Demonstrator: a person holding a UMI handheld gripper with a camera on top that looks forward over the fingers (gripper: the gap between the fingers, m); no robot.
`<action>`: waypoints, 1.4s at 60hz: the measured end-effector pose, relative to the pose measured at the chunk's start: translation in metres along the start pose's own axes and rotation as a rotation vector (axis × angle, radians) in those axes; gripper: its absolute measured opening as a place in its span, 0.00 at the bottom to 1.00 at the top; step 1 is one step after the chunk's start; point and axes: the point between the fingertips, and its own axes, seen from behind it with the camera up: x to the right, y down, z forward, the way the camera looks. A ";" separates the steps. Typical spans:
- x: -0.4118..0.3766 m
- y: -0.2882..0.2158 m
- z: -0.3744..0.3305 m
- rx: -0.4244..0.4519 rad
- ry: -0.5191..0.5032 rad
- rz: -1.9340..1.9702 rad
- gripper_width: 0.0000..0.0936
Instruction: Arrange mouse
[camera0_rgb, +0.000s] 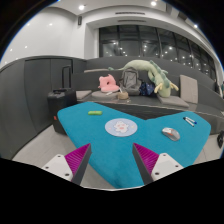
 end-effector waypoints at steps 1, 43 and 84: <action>0.003 0.000 0.000 -0.001 0.006 0.001 0.91; 0.285 0.049 0.017 -0.014 0.362 0.005 0.91; 0.382 0.047 0.217 -0.171 0.408 0.133 0.92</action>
